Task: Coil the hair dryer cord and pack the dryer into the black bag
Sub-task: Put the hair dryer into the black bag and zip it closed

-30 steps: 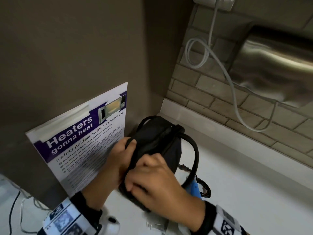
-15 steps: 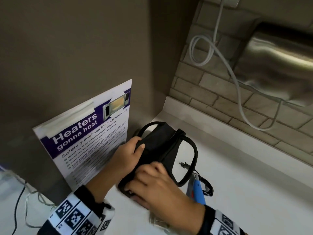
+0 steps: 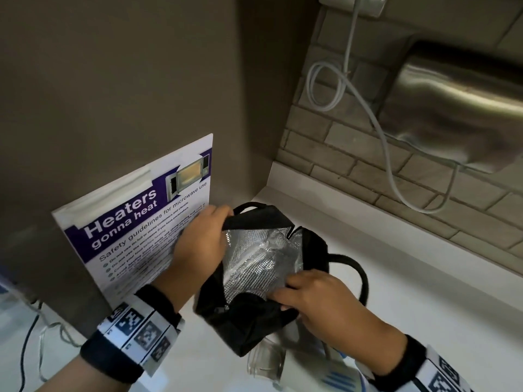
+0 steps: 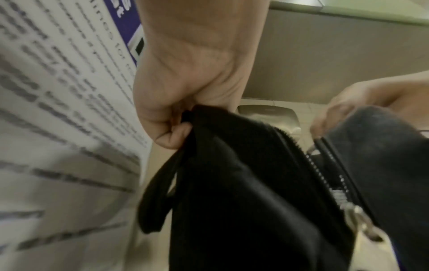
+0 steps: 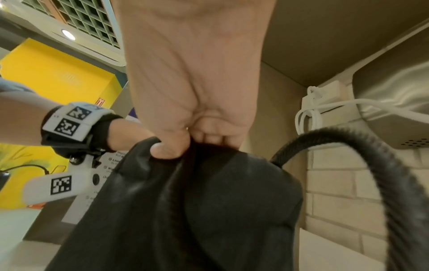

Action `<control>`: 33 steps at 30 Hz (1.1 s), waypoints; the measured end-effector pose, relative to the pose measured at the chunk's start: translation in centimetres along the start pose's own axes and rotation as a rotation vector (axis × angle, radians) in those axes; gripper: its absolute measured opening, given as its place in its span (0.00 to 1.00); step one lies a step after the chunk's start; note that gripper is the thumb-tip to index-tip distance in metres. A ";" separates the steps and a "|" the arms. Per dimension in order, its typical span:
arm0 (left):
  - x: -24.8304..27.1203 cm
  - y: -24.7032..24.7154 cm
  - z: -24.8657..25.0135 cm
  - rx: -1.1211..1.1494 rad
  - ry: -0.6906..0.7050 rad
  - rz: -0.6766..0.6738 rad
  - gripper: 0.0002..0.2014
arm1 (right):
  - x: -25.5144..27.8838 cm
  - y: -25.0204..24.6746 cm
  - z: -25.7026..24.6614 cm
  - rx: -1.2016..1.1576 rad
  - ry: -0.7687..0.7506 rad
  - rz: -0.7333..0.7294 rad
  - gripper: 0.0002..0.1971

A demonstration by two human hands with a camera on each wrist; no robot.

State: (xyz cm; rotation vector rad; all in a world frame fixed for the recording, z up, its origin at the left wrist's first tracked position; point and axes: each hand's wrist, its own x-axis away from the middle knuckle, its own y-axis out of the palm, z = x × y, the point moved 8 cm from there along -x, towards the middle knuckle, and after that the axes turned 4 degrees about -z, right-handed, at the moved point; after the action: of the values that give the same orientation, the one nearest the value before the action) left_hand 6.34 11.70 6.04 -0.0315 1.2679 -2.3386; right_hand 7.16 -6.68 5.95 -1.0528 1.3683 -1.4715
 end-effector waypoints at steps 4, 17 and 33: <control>0.2 -0.6 -1.6 -0.016 -0.042 0.055 0.17 | 1.6 0.9 1.0 -0.062 0.050 -0.086 0.10; -1.8 1.8 1.7 -0.340 0.006 -0.227 0.20 | -0.5 0.4 4.4 0.187 0.032 -0.433 0.52; -3.8 2.3 0.9 -0.349 0.012 -0.206 0.15 | -1.0 3.2 8.2 -0.010 0.140 -0.263 0.20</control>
State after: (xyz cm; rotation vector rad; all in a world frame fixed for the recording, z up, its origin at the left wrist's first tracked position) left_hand 10.86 11.54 5.43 -0.2742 1.7369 -2.2535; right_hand 15.39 -8.17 3.12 -1.1902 1.3738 -1.7604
